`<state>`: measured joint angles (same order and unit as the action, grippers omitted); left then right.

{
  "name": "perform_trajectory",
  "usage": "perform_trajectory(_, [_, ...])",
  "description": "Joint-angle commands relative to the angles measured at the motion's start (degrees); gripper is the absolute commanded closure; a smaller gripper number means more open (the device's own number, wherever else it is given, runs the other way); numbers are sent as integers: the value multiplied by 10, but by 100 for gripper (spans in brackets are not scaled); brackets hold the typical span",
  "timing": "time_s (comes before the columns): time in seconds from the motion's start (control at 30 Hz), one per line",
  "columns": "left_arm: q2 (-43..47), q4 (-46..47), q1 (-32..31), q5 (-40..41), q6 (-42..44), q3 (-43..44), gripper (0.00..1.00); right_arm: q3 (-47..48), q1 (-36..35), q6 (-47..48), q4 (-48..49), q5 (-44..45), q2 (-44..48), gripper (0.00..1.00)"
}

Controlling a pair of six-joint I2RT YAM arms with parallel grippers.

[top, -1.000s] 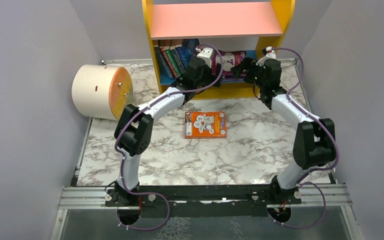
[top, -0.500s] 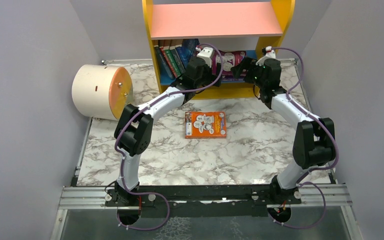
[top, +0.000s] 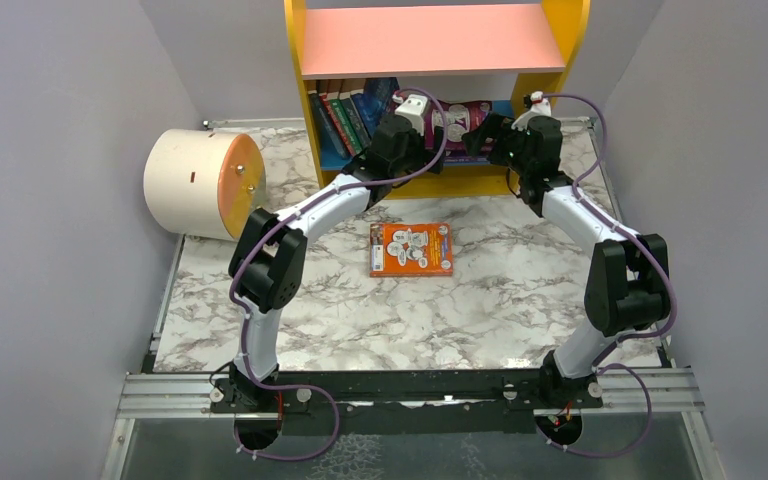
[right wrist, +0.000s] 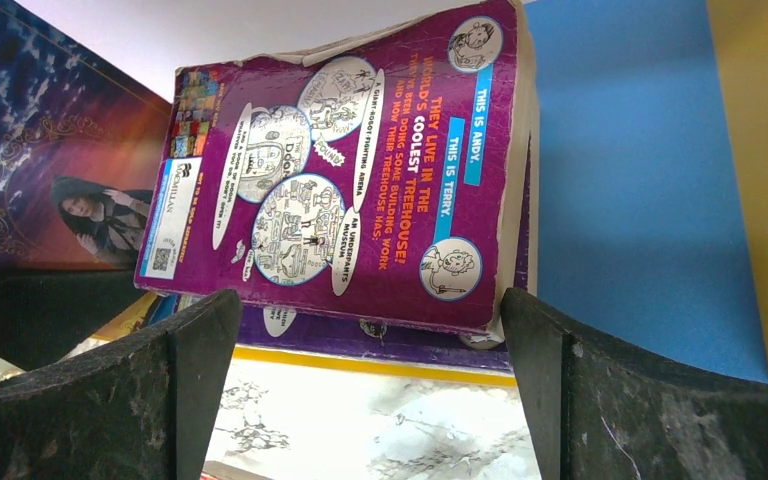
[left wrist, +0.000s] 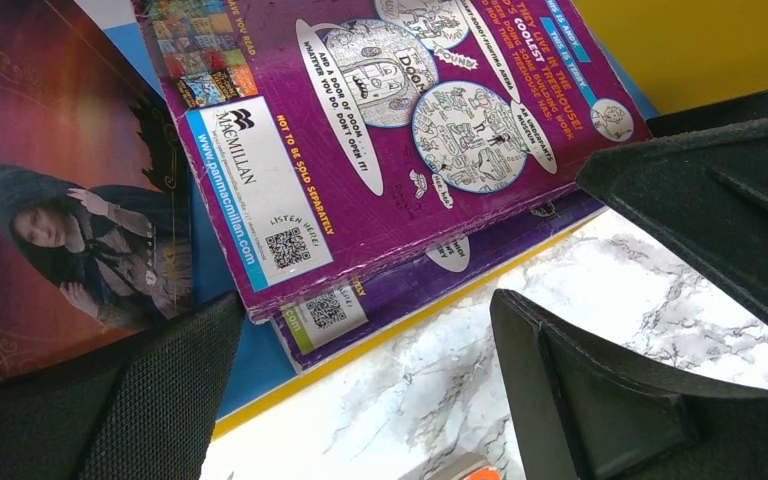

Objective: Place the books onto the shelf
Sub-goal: Adjust the book on the shelf.

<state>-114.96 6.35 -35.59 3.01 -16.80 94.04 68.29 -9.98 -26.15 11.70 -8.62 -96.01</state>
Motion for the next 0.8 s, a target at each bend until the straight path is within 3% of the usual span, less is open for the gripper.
perform_trajectory(0.0, [31, 25, -18, -15, -3, -4, 13, 19, -2, 4, 11, -20, -1, 0])
perform_trajectory(0.77, [49, 27, -32, 8, -6, -35, 13, -1, -2, 1, 13, -18, 14, 0])
